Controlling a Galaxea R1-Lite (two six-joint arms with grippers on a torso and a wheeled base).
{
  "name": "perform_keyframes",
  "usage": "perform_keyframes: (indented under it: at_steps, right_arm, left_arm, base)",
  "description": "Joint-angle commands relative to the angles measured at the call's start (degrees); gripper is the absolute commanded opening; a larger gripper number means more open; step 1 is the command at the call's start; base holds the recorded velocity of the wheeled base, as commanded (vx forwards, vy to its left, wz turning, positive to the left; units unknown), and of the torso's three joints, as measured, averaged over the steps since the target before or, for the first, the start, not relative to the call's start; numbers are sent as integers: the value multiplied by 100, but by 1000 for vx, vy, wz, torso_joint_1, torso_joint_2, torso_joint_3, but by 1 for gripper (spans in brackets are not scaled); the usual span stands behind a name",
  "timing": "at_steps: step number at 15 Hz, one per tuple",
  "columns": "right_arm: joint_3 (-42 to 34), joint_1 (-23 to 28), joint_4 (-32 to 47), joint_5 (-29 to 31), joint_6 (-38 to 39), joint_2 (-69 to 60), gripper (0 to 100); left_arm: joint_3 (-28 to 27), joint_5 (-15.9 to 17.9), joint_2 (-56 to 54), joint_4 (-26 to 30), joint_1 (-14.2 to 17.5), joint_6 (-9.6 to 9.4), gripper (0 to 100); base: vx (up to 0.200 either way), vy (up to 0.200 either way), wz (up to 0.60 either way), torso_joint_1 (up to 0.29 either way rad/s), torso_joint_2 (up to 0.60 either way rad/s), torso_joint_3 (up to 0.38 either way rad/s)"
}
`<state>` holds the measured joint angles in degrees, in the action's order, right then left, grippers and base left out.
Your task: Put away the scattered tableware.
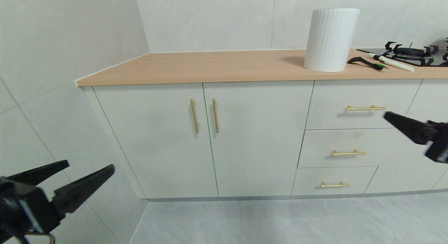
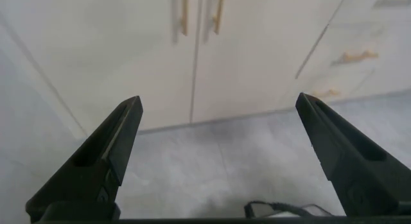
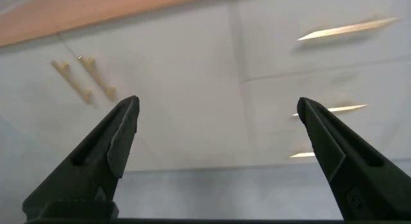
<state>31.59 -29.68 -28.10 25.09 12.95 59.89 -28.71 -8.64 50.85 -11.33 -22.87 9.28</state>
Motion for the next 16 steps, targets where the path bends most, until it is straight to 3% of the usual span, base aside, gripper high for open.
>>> perform_keyframes:
  at_steps: [1,2,3,5,7,8,10,13,14,16]
  right_arm:
    - [-1155,771,340,-65,-820,-2500,100]
    - [-1207,1351,1509,-136,-1154,-3889,100]
    - [-1163,1571,2283,-136,-1391,-4618,100]
    - [-953,1808,3381,5,-1699,-5436,100]
    - [-636,1870,3320,699,-1699,-5392,100]
    - [-583,2046,3399,690,-1699,-5374,100]
    - [-768,2881,3865,409,-1717,-5594,100]
    - [-1260,3012,4032,93,-1646,-5989,100]
    - [-1471,3012,3970,75,-1470,-5989,100]
    - [-2060,3012,3882,49,-1277,-5989,100]
  left_arm:
    - [357,-6,-1270,227,222,-75,100]
    - [322,3,-2202,1009,494,-163,100]
    - [217,3,-2597,1431,617,-251,100]
    - [111,12,-3116,1880,872,-269,100]
    - [199,12,-3635,2082,1215,-277,100]
    - [287,21,-3845,2222,1364,-277,100]
    - [586,38,-4320,2389,1760,-286,100]
    - [1148,38,-5014,2398,2243,-321,100]
    - [1350,-15,-5085,2372,2278,-427,100]
    - [1640,-542,-5085,2258,2287,-436,100]
  base:
    - [0,0,0,0,0,0]
    - [0,0,0,0,0,0]
    - [0,0,0,0,0,0]
    - [0,0,0,0,0,0]
    - [0,0,0,0,0,0]
    - [0,0,0,0,0,0]
    - [0,0,0,0,0,0]
    - [0,0,0,0,0,0]
    - [0,0,0,0,0,0]
    - [0,0,0,0,0,0]
